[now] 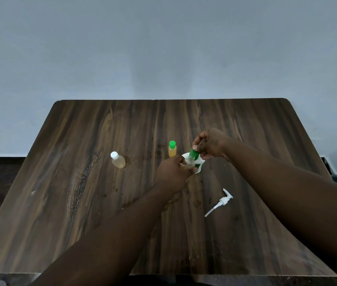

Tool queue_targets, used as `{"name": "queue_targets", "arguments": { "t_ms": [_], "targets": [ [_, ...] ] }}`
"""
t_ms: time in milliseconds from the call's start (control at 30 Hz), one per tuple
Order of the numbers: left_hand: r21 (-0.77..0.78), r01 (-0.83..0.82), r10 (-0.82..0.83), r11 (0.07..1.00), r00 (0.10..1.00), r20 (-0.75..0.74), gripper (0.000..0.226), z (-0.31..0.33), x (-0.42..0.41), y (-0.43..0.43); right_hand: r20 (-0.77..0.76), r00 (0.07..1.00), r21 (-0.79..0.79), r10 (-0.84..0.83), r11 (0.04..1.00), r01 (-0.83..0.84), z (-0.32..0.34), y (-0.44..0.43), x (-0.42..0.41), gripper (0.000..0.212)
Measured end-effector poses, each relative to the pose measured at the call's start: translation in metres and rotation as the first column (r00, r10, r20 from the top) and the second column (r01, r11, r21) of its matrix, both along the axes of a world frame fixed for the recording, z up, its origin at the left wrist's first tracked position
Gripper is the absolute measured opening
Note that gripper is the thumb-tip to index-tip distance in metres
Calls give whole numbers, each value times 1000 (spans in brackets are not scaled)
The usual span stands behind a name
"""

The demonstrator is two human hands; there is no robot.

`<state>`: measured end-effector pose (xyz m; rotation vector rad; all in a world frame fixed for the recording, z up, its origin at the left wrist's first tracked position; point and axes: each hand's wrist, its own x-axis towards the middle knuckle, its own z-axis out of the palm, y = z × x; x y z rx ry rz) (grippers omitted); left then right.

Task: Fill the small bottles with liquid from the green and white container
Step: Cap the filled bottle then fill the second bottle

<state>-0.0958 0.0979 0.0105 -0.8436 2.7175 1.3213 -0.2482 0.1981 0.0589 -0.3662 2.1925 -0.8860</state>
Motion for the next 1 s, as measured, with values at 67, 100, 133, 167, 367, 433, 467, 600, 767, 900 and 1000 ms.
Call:
{"name": "queue_targets", "arguments": {
  "t_ms": [67,100,133,167,367,433,467,600,767,900,1000],
  "targets": [
    [-2,-4,4,1000,1000,-4,35,1,0,0,10,1000,-11,12,1000,-12,3,-1,-1,10],
    [0,-4,4,1000,1000,-10,34,3,1,0,16,1000,-16,17,1000,-17,4,-2,-1,11],
    [1,-3,3,1000,1000,-16,33,3,1,0,18,1000,-16,18,1000,-18,4,-2,-1,11],
    [7,0,1,1000,1000,-23,31,2,1,0,14,1000,-8,16,1000,-16,4,-2,-2,12],
    [-4,13,-13,1000,1000,5,34,0,3,-1,-27,998,68,61,996,-59,-2,-7,0,10],
    [24,6,-5,1000,1000,-17,33,1,5,-1,-22,996,76,89,993,-87,0,-9,-1,12],
    [37,4,-3,999,1000,-30,30,1,6,0,-18,995,76,98,992,-96,1,-9,-3,11],
    [48,-6,9,999,998,-58,29,3,5,0,-39,993,78,110,991,-107,7,-8,-5,6],
    [47,-28,31,999,998,-60,31,0,6,2,-84,985,88,153,985,-146,3,-8,1,11],
    [52,-10,15,999,996,-89,28,2,4,5,-89,983,78,162,985,-155,7,-6,-6,7],
    [8,-19,20,1000,997,-76,33,3,7,6,-110,978,93,178,981,-168,-1,-5,0,11]
  ]
}}
